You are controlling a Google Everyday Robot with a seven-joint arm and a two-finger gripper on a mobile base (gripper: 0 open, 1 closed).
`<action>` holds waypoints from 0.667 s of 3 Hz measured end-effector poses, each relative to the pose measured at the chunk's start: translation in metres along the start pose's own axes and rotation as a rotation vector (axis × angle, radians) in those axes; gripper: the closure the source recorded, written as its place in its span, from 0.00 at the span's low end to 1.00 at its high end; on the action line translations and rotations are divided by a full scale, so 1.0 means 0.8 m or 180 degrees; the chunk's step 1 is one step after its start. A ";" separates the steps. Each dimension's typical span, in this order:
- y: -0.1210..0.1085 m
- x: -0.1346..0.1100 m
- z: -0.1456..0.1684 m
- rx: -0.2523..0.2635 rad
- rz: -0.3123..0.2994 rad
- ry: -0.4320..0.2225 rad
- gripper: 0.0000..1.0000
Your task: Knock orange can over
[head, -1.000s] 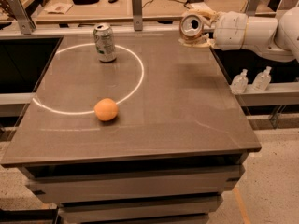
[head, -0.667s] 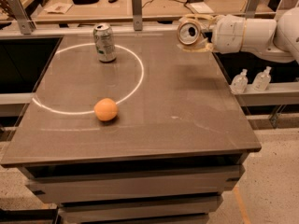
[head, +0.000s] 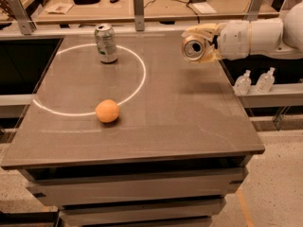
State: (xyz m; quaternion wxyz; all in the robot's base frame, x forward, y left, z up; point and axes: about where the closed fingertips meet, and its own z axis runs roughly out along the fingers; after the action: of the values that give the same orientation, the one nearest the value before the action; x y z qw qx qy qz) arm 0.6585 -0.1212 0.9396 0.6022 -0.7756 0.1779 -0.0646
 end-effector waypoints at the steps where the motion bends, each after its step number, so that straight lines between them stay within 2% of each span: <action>1: 0.033 -0.012 -0.003 -0.0349 -0.0133 -0.0083 1.00; 2: 0.063 -0.029 -0.004 -0.0585 -0.0160 -0.0149 1.00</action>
Offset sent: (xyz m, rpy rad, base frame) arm -0.0565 -0.0133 -0.0725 -0.2641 0.0623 0.1100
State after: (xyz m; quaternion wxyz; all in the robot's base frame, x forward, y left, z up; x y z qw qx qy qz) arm 0.6261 -0.1267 0.8948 0.5306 -0.8331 0.1495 -0.0449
